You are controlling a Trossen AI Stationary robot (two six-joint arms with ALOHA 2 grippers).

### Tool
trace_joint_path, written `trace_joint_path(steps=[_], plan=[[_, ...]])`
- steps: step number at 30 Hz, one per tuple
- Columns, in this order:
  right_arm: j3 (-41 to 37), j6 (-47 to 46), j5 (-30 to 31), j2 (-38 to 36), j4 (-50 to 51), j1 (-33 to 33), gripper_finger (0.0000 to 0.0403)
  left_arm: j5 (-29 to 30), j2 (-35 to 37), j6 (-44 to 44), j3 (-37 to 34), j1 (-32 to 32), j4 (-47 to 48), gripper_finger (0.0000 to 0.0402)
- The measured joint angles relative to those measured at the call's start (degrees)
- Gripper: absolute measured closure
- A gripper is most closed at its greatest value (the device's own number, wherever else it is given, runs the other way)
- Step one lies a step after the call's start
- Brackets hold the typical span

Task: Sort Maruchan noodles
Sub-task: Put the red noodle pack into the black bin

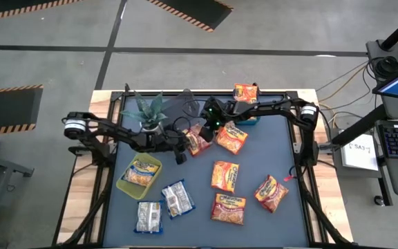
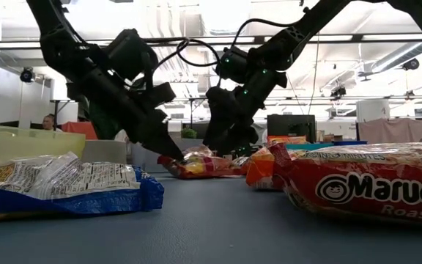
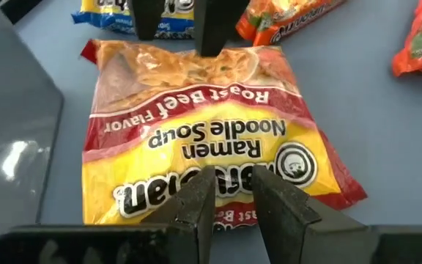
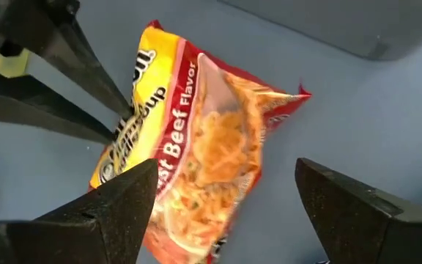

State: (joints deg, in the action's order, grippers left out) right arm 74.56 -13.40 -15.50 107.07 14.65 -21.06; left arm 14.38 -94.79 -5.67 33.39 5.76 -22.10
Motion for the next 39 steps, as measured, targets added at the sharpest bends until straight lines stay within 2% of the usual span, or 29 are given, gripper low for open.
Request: trace_joint_path(steps=[7,12,21,27,29,32,39], plan=[[-0.21,0.54,-0.01,0.00,-0.27,0.02,0.0090,0.06,-1.22,-1.15,-0.05,-0.02,1.70,0.0326],[-0.66,0.56,-0.03,0.00,-1.86,0.02,0.0090,-0.65,-0.93,-1.56,-0.73,-0.01,8.28,0.0326],[-1.92,-0.21,-2.48,0.00,-6.70,-0.10,0.0090,-0.65,-0.91,-2.67,-1.21,-0.02,7.48,0.0326],[-2.01,-0.01,-2.39,-0.02,-5.96,-1.89,0.0090,-5.36,2.46,-1.81,-1.60,-0.75,8.45,0.0326],[-2.12,0.17,-2.32,-0.02,-5.89,-2.30,0.0090,-5.18,3.97,-0.65,-1.51,-0.98,7.66,0.0326],[-2.19,0.56,-2.43,-0.02,-5.98,-2.49,0.0090,-1.86,4.48,1.71,-1.49,-0.90,4.59,0.0326],[-3.18,0.52,-2.47,-0.07,-6.45,-2.29,0.0090,-0.80,-0.82,3.55,-1.41,-0.25,-2.99,0.0326]])
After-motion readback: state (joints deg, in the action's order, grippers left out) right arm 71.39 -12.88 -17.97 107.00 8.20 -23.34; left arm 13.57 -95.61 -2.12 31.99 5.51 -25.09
